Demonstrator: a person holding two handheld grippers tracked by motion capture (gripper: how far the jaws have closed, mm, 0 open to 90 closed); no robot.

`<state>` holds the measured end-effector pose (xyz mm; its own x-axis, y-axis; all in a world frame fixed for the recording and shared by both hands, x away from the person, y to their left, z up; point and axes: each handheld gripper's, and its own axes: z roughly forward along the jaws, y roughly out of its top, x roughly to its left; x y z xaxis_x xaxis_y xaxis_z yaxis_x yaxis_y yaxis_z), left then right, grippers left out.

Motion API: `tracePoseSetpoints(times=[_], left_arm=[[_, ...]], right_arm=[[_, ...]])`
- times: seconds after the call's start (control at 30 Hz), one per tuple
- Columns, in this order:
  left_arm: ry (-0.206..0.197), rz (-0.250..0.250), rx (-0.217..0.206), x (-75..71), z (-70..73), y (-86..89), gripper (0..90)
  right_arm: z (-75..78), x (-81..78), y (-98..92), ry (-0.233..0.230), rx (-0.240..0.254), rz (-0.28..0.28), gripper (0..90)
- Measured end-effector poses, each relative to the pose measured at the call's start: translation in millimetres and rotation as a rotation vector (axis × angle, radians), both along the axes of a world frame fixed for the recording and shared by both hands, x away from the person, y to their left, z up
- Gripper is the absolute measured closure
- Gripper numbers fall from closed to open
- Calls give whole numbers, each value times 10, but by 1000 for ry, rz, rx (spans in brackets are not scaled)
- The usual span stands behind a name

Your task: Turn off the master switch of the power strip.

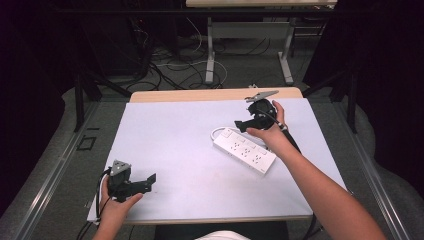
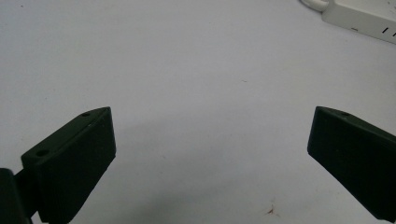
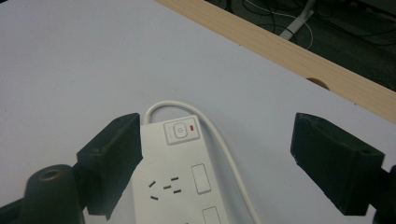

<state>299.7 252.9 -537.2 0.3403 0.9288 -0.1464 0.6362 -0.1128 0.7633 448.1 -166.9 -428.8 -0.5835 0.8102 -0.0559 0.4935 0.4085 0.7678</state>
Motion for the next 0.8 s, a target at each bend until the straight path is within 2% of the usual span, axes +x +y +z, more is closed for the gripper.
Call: tracePoseSetpoints(times=[0.27,0.37,0.57,0.63,0.73,0.8], left_arm=[[1,2,1,0,0,9,11],[3,2,3,0,1,10,12],[0,1,0,3,-2,4,12],[0,2,0,6,-3,4,12],[1,1,0,7,-5,5,12],[3,-1,0,6,-1,8,12]], right_arm=[[-22,84,112,-3,-21,19,176],[-31,130,146,-13,-31,46,238],[-43,220,237,-4,-49,63,249],[-50,250,269,-15,-54,68,267],[-72,291,307,-11,-58,72,280],[-97,322,328,9,-57,76,336]])
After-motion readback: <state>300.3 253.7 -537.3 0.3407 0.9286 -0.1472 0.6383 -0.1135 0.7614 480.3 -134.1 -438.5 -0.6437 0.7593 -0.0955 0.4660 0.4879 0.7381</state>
